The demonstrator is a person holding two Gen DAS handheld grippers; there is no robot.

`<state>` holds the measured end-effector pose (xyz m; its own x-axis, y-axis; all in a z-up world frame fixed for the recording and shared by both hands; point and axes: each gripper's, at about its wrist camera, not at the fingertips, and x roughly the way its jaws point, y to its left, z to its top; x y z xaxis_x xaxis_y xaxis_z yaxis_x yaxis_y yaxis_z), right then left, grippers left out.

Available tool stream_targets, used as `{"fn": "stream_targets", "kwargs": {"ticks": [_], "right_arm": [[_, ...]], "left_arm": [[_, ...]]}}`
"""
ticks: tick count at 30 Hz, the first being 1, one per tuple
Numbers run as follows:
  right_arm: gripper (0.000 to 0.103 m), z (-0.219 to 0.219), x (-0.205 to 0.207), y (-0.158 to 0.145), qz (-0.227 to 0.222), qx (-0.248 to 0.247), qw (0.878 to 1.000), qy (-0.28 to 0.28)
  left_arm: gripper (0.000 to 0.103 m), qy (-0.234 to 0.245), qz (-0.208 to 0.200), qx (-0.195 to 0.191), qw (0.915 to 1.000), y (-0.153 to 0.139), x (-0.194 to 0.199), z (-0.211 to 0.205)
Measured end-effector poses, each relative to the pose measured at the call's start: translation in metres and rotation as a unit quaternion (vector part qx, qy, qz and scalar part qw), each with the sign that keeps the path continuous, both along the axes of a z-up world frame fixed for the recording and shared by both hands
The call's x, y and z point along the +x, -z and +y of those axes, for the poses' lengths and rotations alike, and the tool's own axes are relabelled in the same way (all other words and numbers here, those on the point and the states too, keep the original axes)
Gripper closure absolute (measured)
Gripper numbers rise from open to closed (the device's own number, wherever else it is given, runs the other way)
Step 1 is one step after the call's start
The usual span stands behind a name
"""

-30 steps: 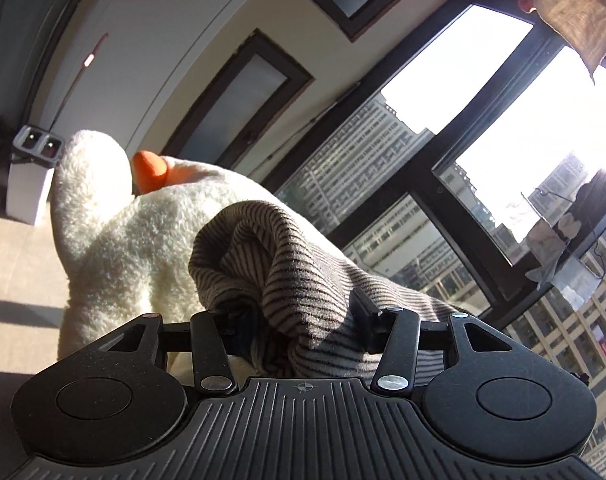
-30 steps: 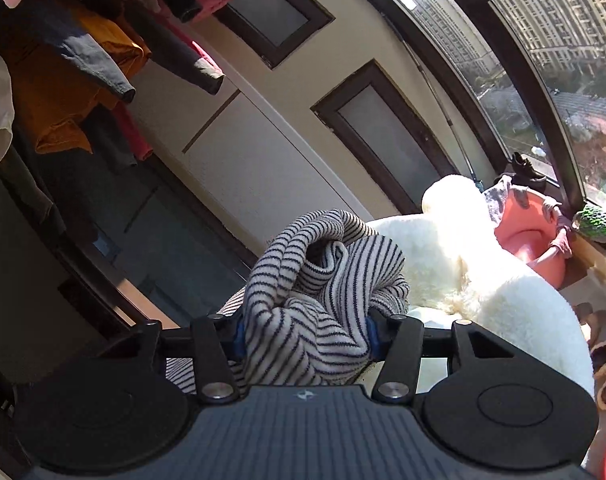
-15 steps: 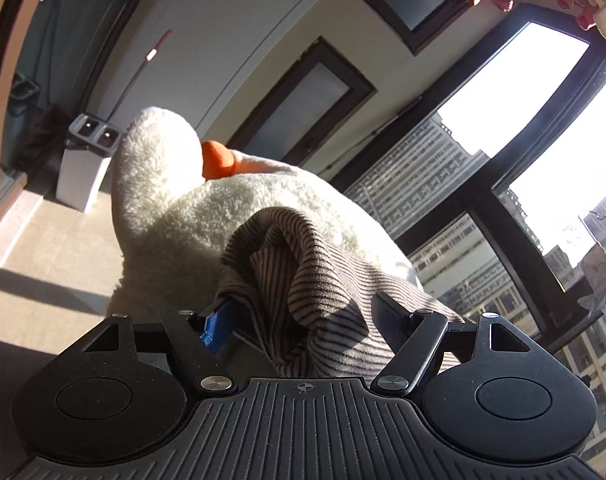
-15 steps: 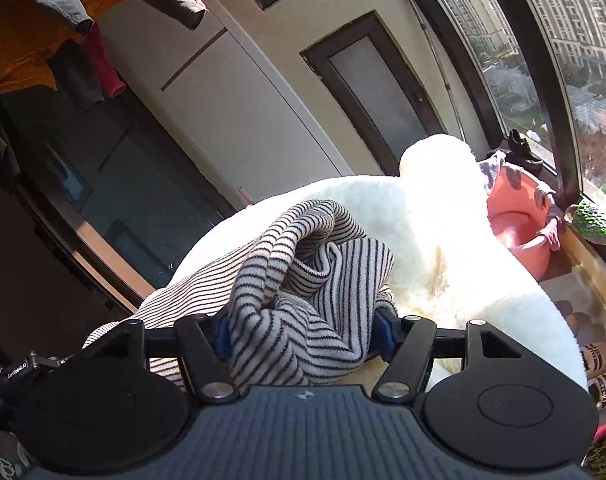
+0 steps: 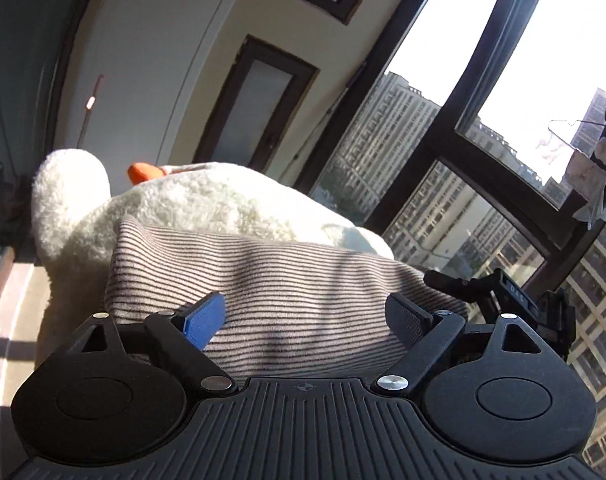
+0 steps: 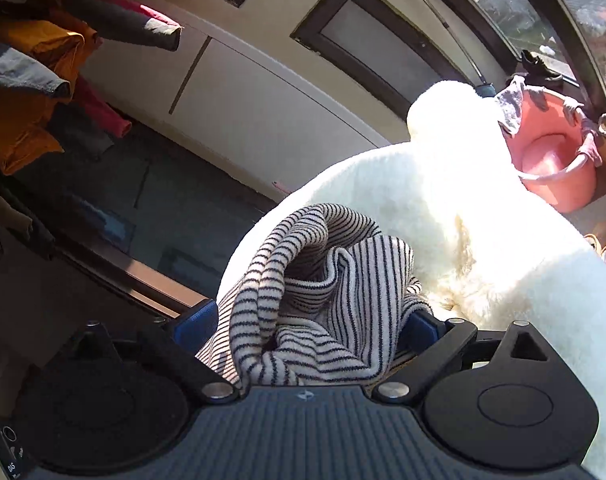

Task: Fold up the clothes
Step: 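Lower the sweater onto the cushion and open both grippers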

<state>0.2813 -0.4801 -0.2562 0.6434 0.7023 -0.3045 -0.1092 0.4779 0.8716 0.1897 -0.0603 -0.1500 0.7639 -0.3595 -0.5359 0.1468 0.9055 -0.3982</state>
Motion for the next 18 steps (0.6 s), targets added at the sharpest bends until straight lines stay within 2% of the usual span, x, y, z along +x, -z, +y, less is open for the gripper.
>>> {"fn": "stream_targets", "kwargs": {"ticks": [2, 5, 6, 8, 10, 12, 14, 17, 18], "right_arm": [[0.007, -0.016, -0.002, 0.008, 0.024, 0.070, 0.997, 0.007], [0.004, -0.038, -0.010, 0.025, 0.068, 0.176, 0.982, 0.018], [0.002, -0.044, -0.015, 0.026, 0.070, 0.185, 0.980, 0.031], [0.000, -0.053, -0.029, 0.019, 0.046, 0.145, 0.986, 0.074], [0.000, -0.057, -0.042, -0.001, 0.002, 0.059, 0.991, 0.123], [0.000, -0.055, -0.055, -0.025, -0.052, -0.021, 0.987, 0.150], [0.000, -0.046, -0.066, -0.046, -0.099, -0.084, 0.979, 0.156], [0.001, -0.012, -0.079, -0.076, -0.179, -0.174, 0.960, 0.123], [0.011, 0.003, -0.084, -0.084, -0.206, -0.206, 0.950, 0.112]], "left_arm": [[0.010, -0.003, 0.007, 0.015, 0.9999, 0.014, 0.010, -0.001], [0.008, 0.004, 0.000, 0.010, 0.9999, 0.017, 0.020, 0.003], [0.006, 0.007, -0.002, 0.008, 0.9999, 0.017, 0.021, 0.003], [0.004, 0.012, -0.001, 0.006, 0.9999, 0.019, 0.023, 0.003], [0.002, 0.017, -0.002, 0.007, 0.9998, 0.021, 0.026, -0.001], [0.000, 0.025, -0.008, 0.008, 0.9996, 0.023, 0.026, -0.002], [0.000, 0.026, -0.013, 0.017, 0.9994, 0.024, 0.026, -0.007], [0.000, 0.025, -0.017, 0.029, 0.9991, 0.024, 0.025, -0.011], [0.000, 0.025, -0.017, 0.031, 0.9991, 0.024, 0.025, -0.011]]}}
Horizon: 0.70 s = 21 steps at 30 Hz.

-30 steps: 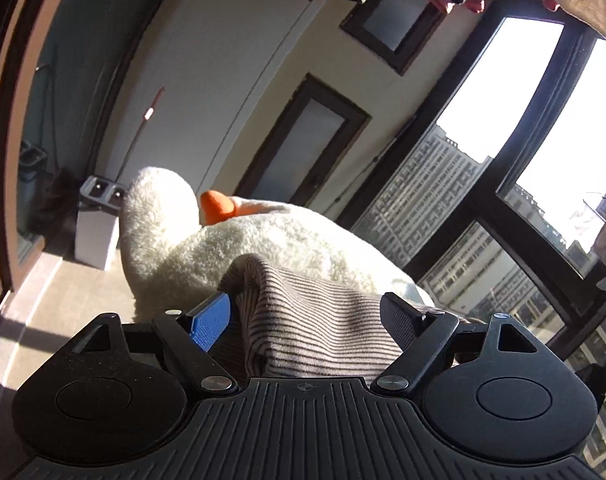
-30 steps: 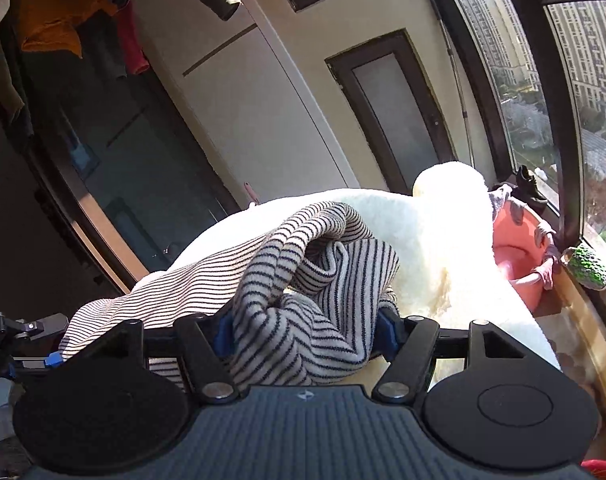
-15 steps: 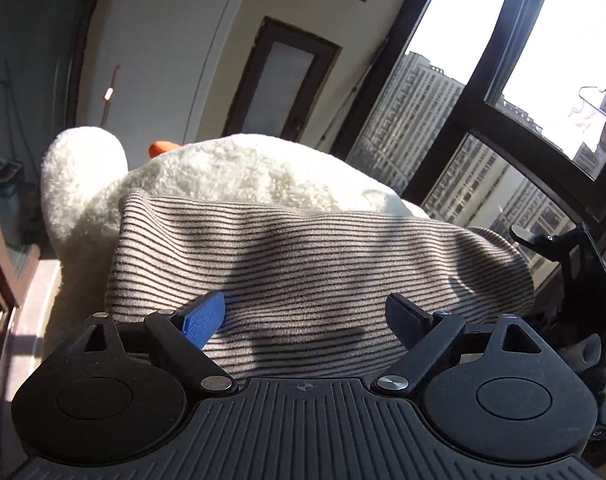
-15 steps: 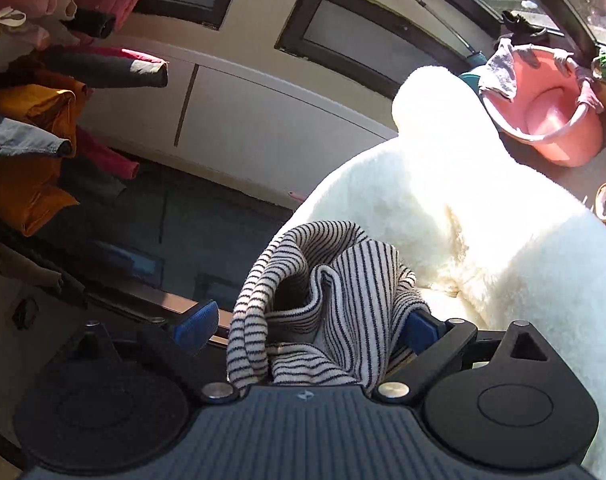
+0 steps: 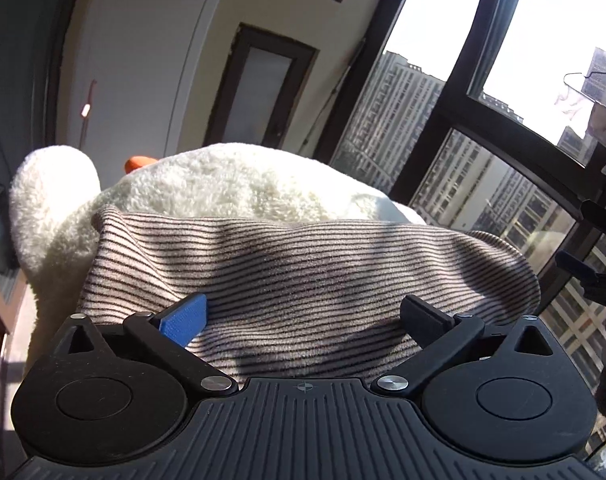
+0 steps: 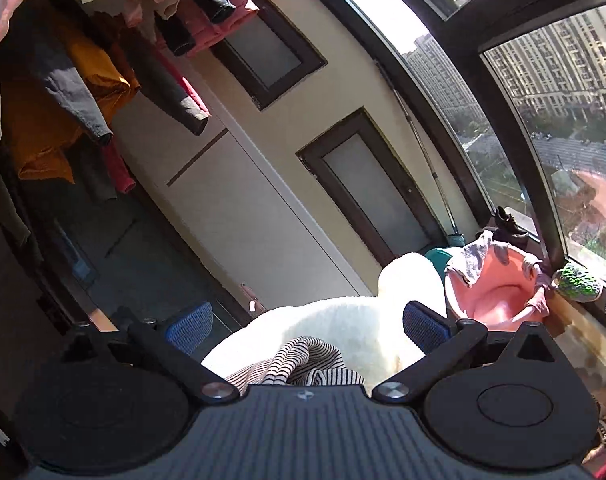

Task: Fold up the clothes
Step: 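Lower the sweater onto the cushion and open both grippers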

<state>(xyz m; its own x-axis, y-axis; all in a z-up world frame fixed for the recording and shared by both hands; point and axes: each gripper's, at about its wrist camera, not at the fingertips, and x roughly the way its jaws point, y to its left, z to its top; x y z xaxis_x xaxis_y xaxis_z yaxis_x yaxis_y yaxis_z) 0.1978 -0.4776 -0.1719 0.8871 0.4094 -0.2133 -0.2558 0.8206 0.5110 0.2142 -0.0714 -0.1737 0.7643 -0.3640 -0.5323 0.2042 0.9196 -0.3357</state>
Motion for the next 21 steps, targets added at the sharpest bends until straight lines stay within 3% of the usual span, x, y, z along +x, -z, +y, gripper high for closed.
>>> {"fn": "stream_targets", "kwargs": {"ticks": [1, 2, 5, 7, 10, 13, 21], "right_arm": [[0.028, 0.017, -0.004, -0.006, -0.022, -0.039, 0.999, -0.006], [0.034, 0.037, -0.007, -0.013, -0.041, -0.080, 0.996, -0.017], [0.037, 0.080, 0.003, -0.009, -0.042, -0.134, 0.988, -0.070], [0.030, 0.109, 0.020, 0.009, 0.006, -0.159, 0.984, -0.086], [0.018, 0.120, 0.049, 0.047, 0.071, -0.171, 0.981, -0.063], [0.013, 0.111, 0.055, 0.050, 0.075, -0.139, 0.985, -0.069], [0.000, 0.118, 0.052, 0.053, 0.060, -0.151, 0.983, -0.087]], "left_arm": [[0.000, 0.000, 0.001, 0.000, 1.0000, -0.001, -0.001, 0.000], [0.000, 0.001, 0.002, 0.000, 1.0000, -0.001, -0.001, 0.001], [0.000, -0.002, 0.008, 0.000, 1.0000, -0.004, 0.000, 0.002], [0.000, -0.005, 0.014, 0.002, 0.9999, -0.007, 0.000, 0.001], [0.000, -0.007, 0.015, 0.011, 0.9998, -0.013, -0.003, -0.002], [0.000, -0.014, 0.016, 0.021, 0.9996, -0.017, -0.006, -0.006], [0.000, -0.026, 0.011, 0.055, 0.9981, -0.022, -0.018, -0.013]]}}
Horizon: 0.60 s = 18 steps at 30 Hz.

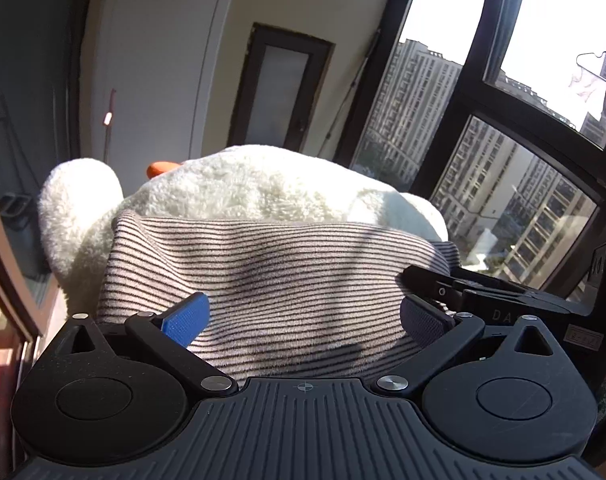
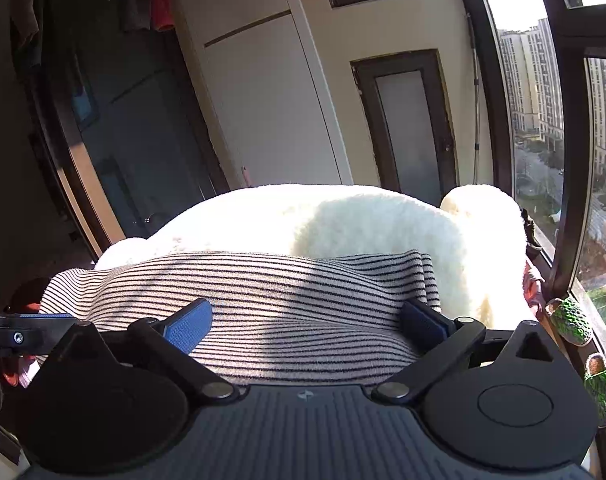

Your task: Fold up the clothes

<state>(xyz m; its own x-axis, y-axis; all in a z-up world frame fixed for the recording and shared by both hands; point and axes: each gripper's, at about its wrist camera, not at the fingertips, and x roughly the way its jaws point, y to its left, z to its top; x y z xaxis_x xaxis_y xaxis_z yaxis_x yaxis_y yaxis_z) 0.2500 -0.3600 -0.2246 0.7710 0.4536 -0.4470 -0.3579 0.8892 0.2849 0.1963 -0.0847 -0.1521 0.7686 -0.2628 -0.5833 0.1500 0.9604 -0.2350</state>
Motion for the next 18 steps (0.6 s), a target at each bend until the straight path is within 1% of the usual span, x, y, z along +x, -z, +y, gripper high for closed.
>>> {"fn": "stream_targets", "kwargs": {"ticks": [6, 8, 10, 12, 13, 15, 16, 17, 18], "right_arm": [[0.000, 0.001, 0.003, 0.001, -0.003, 0.001, 1.000, 0.001], [0.000, 0.002, 0.004, 0.001, -0.003, 0.000, 1.000, 0.002], [0.000, 0.004, 0.003, 0.001, -0.003, -0.003, 1.000, 0.004], [0.000, 0.004, 0.000, -0.003, -0.006, -0.009, 1.000, 0.006], [0.000, 0.004, -0.004, -0.007, -0.012, -0.011, 1.000, 0.007], [0.000, 0.000, -0.018, -0.020, -0.042, -0.003, 0.999, 0.009], [0.000, -0.005, -0.030, -0.028, -0.066, 0.004, 0.998, 0.008], [0.000, -0.010, -0.040, -0.036, -0.086, 0.006, 0.996, 0.001], [0.000, -0.013, -0.045, -0.041, -0.094, 0.002, 0.995, -0.012]], "left_arm": [[0.000, -0.002, -0.002, 0.005, 1.0000, -0.004, -0.007, 0.002], [0.000, -0.005, -0.010, 0.005, 0.9999, -0.008, -0.012, 0.003], [0.000, -0.011, -0.048, 0.001, 0.9988, -0.013, -0.027, 0.011], [0.000, -0.017, -0.090, -0.002, 0.9958, -0.019, -0.043, 0.019], [0.000, -0.026, -0.103, 0.003, 0.9944, -0.019, -0.051, 0.024], [0.000, -0.052, -0.101, 0.015, 0.9934, -0.015, -0.058, 0.031], [0.000, -0.070, -0.092, 0.012, 0.9932, -0.011, -0.060, 0.035], [0.002, -0.085, -0.081, 0.003, 0.9931, -0.006, -0.059, 0.038], [0.009, -0.098, -0.068, -0.005, 0.9928, -0.001, -0.057, 0.040]]}}
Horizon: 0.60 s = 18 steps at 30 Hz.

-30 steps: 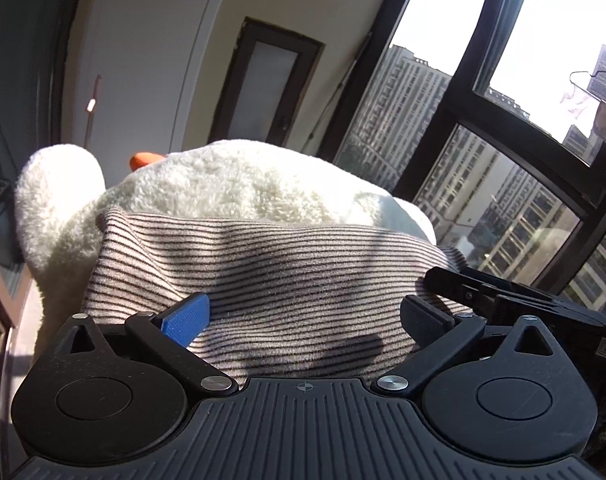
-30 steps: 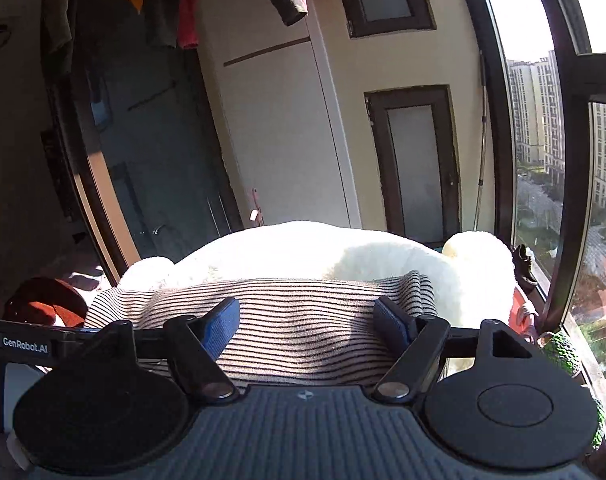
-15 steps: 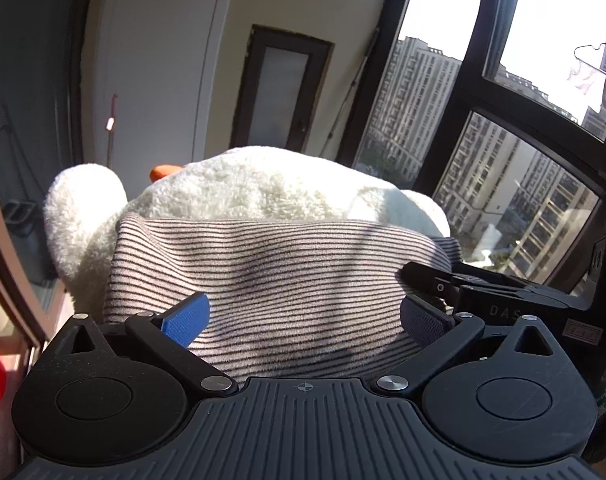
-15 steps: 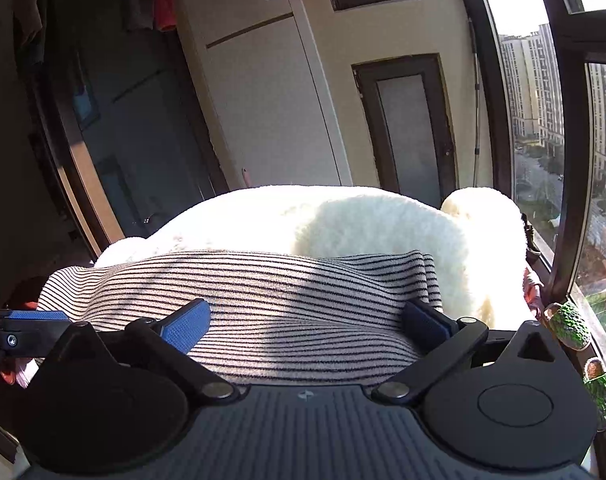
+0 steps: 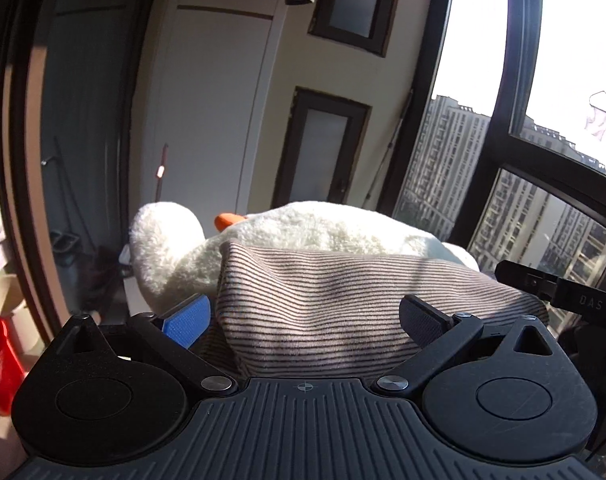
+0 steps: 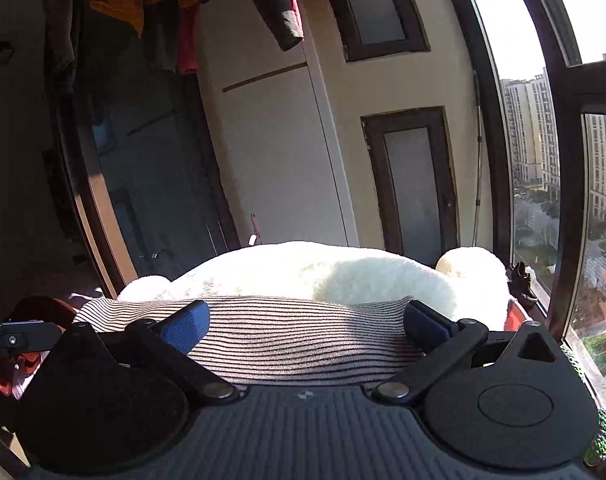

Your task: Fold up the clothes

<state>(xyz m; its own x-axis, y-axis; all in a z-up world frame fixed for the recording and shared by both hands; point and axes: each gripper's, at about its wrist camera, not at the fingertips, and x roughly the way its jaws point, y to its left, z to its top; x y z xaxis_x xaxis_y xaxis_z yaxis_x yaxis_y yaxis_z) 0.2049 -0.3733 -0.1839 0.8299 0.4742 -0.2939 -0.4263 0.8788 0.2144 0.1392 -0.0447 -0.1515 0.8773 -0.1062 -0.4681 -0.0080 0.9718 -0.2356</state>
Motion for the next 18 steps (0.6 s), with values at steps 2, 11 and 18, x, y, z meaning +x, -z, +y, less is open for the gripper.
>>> {"fn": "stream_targets", "kwargs": {"ticks": [2, 11, 18], "right_arm": [[0.000, -0.005, -0.004, -0.004, 0.002, -0.013, 0.999, -0.034], [0.000, -0.012, 0.040, 0.045, 0.082, -0.023, 0.993, -0.083], [0.000, -0.002, 0.020, 0.038, 0.040, -0.059, 0.996, -0.045]], "left_arm": [[0.037, -0.024, 0.025, -0.018, 0.9992, 0.010, 0.007, 0.001], [0.019, -0.084, 0.033, -0.035, 0.9953, 0.013, 0.022, 0.002], [0.011, -0.004, -0.049, -0.001, 0.9988, -0.028, -0.004, -0.014]]}}
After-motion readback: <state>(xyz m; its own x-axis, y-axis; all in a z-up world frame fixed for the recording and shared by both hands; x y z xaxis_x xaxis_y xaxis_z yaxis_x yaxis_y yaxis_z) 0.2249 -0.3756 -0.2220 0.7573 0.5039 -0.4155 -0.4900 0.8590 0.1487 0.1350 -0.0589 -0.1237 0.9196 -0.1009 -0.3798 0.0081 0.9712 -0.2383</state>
